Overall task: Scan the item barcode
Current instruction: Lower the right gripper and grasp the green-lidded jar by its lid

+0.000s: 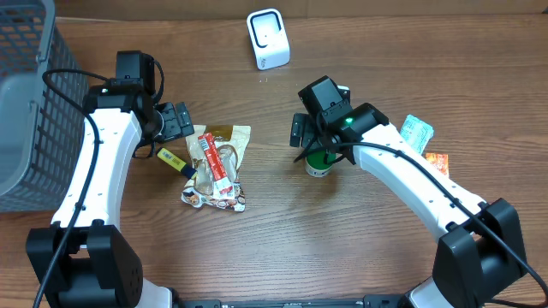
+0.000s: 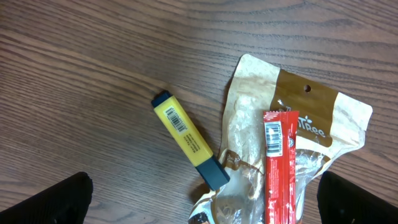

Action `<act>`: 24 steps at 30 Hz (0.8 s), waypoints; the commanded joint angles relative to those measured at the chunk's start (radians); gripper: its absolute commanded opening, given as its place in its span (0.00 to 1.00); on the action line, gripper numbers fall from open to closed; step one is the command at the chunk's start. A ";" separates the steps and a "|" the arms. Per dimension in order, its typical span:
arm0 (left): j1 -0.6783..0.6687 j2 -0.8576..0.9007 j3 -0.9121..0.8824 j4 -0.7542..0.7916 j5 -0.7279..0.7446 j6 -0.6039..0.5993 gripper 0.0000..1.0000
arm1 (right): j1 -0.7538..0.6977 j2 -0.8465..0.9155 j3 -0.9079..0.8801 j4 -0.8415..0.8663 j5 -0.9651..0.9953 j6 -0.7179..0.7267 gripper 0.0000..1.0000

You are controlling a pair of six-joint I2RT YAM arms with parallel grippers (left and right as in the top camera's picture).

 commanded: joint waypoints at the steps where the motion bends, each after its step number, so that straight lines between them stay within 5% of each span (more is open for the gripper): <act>1: 0.003 -0.013 0.011 0.000 -0.005 0.023 1.00 | -0.006 0.001 0.013 -0.006 0.019 0.105 1.00; 9: 0.003 -0.013 0.011 0.000 -0.005 0.023 1.00 | -0.001 0.003 -0.019 -0.062 0.019 0.342 0.92; 19: 0.003 -0.013 0.011 0.000 -0.005 0.023 1.00 | 0.014 0.078 -0.070 -0.006 0.008 0.375 0.89; 24: 0.003 -0.013 0.011 0.000 -0.005 0.023 1.00 | 0.014 0.085 -0.074 -0.029 -0.021 0.372 0.75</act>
